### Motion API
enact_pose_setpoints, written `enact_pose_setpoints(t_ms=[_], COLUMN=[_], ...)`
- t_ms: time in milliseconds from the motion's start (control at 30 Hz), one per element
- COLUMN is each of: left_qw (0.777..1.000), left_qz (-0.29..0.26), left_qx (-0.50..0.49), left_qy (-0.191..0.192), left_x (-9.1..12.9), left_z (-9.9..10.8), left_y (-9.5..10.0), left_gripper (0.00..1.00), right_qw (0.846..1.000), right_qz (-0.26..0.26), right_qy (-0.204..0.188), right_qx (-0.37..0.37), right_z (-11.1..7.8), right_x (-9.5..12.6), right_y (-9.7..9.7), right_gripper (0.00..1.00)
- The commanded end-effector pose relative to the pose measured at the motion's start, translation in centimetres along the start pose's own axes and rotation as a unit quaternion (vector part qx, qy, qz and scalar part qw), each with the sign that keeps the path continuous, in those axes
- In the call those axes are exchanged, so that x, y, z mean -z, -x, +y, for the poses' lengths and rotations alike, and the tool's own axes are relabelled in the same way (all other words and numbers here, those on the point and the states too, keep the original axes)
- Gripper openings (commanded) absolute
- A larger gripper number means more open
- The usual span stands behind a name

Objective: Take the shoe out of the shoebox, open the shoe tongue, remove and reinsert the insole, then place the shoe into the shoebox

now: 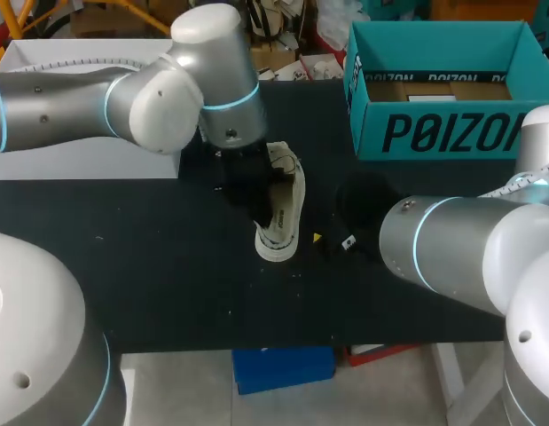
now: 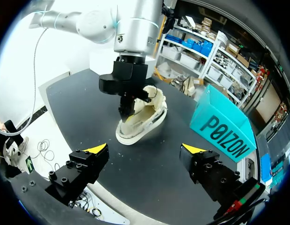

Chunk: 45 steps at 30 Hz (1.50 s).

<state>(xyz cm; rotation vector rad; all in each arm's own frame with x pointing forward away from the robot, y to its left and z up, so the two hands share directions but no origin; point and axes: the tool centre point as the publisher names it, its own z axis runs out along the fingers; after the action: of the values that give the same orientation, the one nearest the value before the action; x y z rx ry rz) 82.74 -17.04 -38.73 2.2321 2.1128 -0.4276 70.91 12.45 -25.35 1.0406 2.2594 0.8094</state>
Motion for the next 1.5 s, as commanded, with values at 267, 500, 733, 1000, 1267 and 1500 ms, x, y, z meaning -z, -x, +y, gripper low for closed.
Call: enact_pose_setpoints(t_ms=[267,500,733,1000,1267,1500], left_qw=[1.000,1.000,1.000,0.999,0.993,0.977], left_qz=[0.022,0.018,0.009,-0.037,-0.105,-0.159], left_qx=[-0.008,-0.015,-0.017,-0.009,0.042,0.141], left_qy=[0.005,0.013,0.014,-0.009,-0.017,-0.011], left_x=[-3.3,-4.5,-3.7,1.3,6.4,9.8], left_z=[1.0,1.2,0.9,0.0,-0.8,-0.8], left_y=[0.9,1.2,1.0,0.9,-0.5,-2.9], left_gripper=[0.00,0.00,0.00,0.00,0.00,0.00], right_qw=[1.000,1.000,1.000,1.000,1.000,1.000], right_qz=[-0.002,-0.002,-0.002,-0.002,-0.002,-0.002], right_qy=[0.007,0.007,0.007,0.007,0.007,0.007], right_qx=[0.000,0.000,0.000,0.000,0.000,0.000], right_z=[-0.6,-0.6,-0.6,-0.6,-0.6,-0.6], right_x=[0.6,0.6,0.6,0.6,0.6,0.6], right_y=[-0.3,-0.3,-0.3,-0.3,-0.3,-0.3], right_gripper=[1.00,1.00,1.00,1.00,1.00,1.00])
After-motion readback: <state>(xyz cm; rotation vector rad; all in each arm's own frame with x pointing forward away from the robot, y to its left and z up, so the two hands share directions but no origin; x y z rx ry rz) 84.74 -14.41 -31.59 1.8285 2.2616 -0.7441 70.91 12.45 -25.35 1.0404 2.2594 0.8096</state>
